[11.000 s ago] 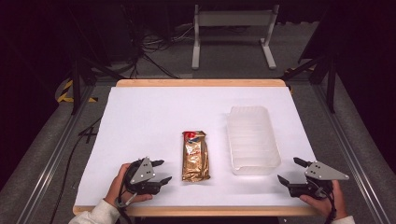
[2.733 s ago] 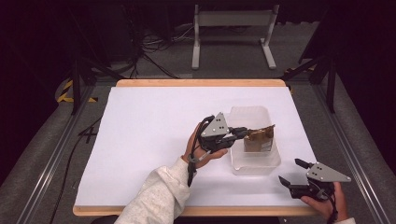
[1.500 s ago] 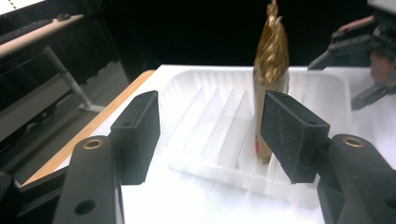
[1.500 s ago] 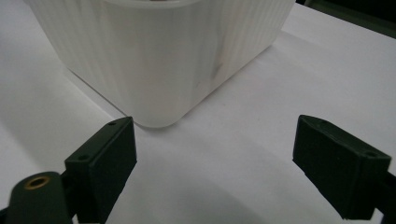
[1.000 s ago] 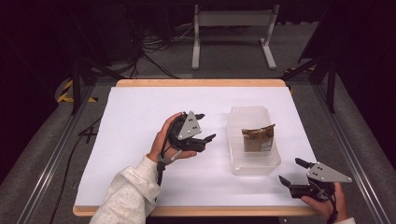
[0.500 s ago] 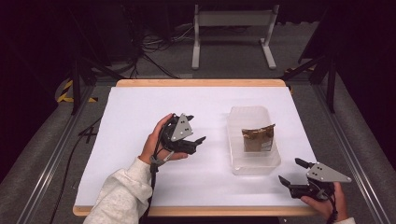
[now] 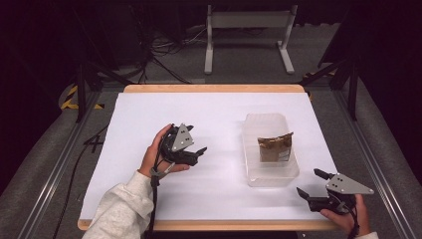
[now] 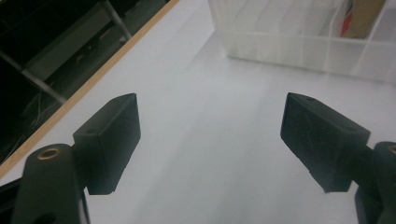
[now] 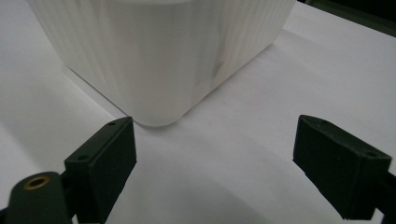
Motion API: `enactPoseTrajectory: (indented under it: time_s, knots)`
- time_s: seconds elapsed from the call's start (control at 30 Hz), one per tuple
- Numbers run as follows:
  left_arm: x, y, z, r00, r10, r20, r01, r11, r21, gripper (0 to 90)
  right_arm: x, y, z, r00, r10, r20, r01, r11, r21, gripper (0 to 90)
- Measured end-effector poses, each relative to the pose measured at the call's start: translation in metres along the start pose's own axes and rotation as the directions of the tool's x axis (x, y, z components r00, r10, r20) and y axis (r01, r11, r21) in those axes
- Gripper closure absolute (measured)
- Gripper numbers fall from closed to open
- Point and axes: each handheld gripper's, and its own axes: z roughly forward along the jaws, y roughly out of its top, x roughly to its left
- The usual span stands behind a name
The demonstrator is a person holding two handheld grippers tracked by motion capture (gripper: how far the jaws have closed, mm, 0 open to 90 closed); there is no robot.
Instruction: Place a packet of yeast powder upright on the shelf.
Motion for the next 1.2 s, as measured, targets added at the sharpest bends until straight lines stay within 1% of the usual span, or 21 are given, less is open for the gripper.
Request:
enactPoseTrajectory:
  time_s: [0.03,0.07,0.13,0.2,0.27,0.4,0.43,0.5,0.63,0.7,0.9,0.93,1.03,1.2]
  knots:
    - [0.001,-0.002,0.000,1.0000,-0.002,-0.009,0.002,1.0000,0.008,20.0,0.000,0.000,0.000,1.0000,0.001,0.000,-0.001,1.0000,0.000,13.8]
    - [0.001,-0.005,-0.001,0.9998,-0.014,-0.011,0.014,0.9998,0.012,19.4,0.000,0.000,0.000,1.0000,-0.001,0.001,0.001,1.0000,0.001,13.8]
    - [0.003,-0.008,-0.003,0.9998,-0.016,-0.013,0.017,0.9998,0.014,18.6,0.000,0.000,0.000,1.0000,-0.002,0.002,0.002,1.0000,0.004,13.8]
    - [0.003,-0.012,-0.005,0.9996,-0.024,-0.016,0.024,0.9994,0.025,17.9,0.000,0.000,0.000,1.0000,-0.002,0.000,0.002,1.0000,0.004,13.8]
    - [0.004,-0.016,-0.007,0.9996,-0.016,-0.023,0.016,0.9994,0.031,17.9,0.000,0.000,0.000,1.0000,-0.004,0.001,0.004,1.0000,0.003,13.8]
    - [0.005,-0.027,-0.012,0.9991,-0.023,-0.036,0.025,0.9984,0.050,17.9,0.000,0.000,0.000,1.0000,-0.001,0.004,0.001,1.0000,0.005,13.8]
    - [0.006,-0.030,-0.014,0.9988,-0.022,-0.045,0.025,0.9981,0.056,17.9,0.000,0.000,0.000,1.0000,-0.001,0.003,0.001,1.0000,0.005,13.8]
    - [0.006,-0.035,-0.018,0.9983,-0.019,-0.055,0.022,0.9978,0.062,17.9,0.001,0.000,0.001,1.0000,-0.005,0.003,0.005,1.0000,0.005,13.8]
    - [0.009,-0.046,-0.027,0.9968,-0.030,-0.074,0.035,0.9971,0.067,17.8,0.001,0.000,0.000,1.0000,-0.001,0.005,0.001,1.0000,0.006,13.8]
    - [0.010,-0.051,-0.031,0.9960,-0.027,-0.085,0.033,0.9965,0.077,17.7,0.001,0.000,0.000,1.0000,-0.001,0.006,0.001,1.0000,0.007,13.8]
    - [0.011,-0.066,-0.042,0.9930,-0.033,-0.113,0.043,0.9952,0.087,17.3,0.001,0.001,0.001,1.0000,-0.004,0.007,0.004,0.9999,0.012,13.6]
    - [0.012,-0.068,-0.044,0.9927,-0.043,-0.112,0.053,0.9947,0.088,17.0,0.001,0.000,0.001,1.0000,-0.005,0.008,0.005,0.9999,0.010,13.6]
    - [0.013,-0.075,-0.051,0.9908,-0.046,-0.128,0.057,0.9944,0.089,16.7,0.001,0.001,0.001,0.9999,-0.003,0.010,0.003,1.0000,0.008,13.5]
    - [0.013,-0.088,-0.062,0.9879,-0.074,-0.136,0.085,0.9933,0.078,16.7,0.001,0.001,0.000,0.9999,-0.003,0.011,0.003,1.0000,0.005,13.4]
